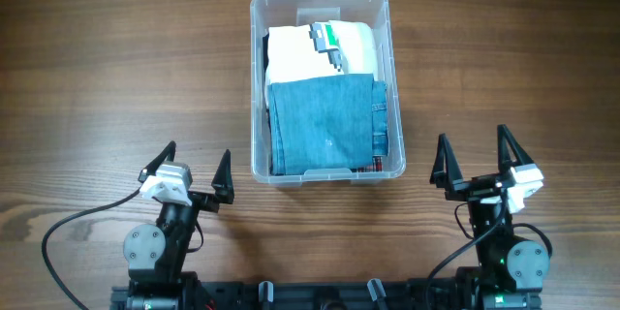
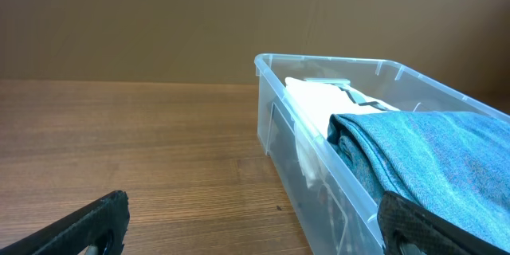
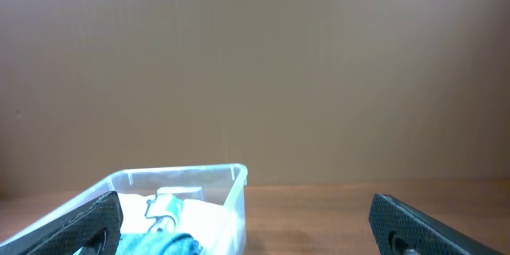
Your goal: Pack container
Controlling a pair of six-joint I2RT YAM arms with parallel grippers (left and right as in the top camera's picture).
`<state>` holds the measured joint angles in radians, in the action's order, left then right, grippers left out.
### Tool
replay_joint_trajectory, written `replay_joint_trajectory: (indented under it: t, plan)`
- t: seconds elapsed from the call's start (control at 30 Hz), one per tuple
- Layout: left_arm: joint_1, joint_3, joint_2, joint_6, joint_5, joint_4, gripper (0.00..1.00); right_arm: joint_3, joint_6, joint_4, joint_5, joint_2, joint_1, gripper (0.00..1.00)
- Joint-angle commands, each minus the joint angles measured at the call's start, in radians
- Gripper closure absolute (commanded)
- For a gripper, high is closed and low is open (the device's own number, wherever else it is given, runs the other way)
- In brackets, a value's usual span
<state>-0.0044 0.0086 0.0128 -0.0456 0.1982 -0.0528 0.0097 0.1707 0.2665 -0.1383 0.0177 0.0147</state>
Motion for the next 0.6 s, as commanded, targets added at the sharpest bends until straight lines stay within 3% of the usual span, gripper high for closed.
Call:
replay_joint_trajectory:
  t: [0.0, 0.33, 0.57]
  plan:
    - [0.007, -0.003, -0.010, 0.015, -0.013, -0.007, 0.00, -0.005, -0.002, 0.002, -0.013, -0.014, 0.005, 0.00]
    - [0.007, -0.003, -0.010, 0.015, -0.013, -0.008, 0.00, -0.005, -0.013, -0.261, -0.013, -0.014, 0.005, 0.00]
    - [0.007, -0.003, -0.010, 0.015, -0.013, -0.007, 0.00, -0.005, -0.011, -0.256, -0.019, -0.014, 0.005, 0.00]
